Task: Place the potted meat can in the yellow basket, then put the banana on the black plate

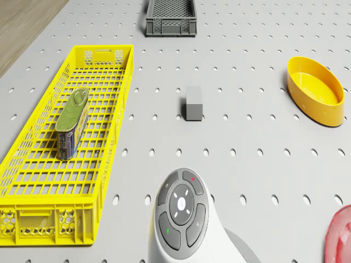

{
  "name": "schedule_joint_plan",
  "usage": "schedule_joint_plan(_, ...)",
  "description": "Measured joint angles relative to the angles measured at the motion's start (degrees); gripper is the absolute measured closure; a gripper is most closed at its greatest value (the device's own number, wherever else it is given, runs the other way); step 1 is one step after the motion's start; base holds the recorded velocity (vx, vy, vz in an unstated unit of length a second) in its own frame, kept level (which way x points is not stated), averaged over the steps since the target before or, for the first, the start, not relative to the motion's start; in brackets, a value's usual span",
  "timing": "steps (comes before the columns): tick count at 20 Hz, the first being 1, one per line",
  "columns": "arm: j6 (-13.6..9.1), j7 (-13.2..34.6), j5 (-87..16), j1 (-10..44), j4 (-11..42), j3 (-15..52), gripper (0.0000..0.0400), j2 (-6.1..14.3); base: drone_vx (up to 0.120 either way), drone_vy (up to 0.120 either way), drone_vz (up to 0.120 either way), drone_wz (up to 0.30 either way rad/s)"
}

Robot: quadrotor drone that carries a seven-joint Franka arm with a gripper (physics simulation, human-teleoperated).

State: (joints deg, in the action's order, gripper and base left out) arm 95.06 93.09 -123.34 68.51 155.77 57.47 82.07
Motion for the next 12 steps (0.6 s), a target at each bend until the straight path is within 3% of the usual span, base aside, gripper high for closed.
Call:
schedule_joint_plan(1,0.15,-0.05,-0.41,0.06,-0.25,-0.41,0.0199,-0.13,0.000,0.000,0.000,0.000)
schedule_joint_plan(4,0.41,-0.18,-0.98,0.09,-0.68,-1.11,0.0103,-0.47,0.000,0.000,0.000,0.000)
schedule_joint_plan(6,0.11,-0.23,-0.62,-0.12,-0.42,-0.77,0.0062,-0.55,0.000,0.000,0.000,0.000)
schedule_joint_plan(12,-1.85,-0.24,2.32,-1.16,1.55,2.34,0.0014,-0.47,0.000,0.000,0.000,0.000)
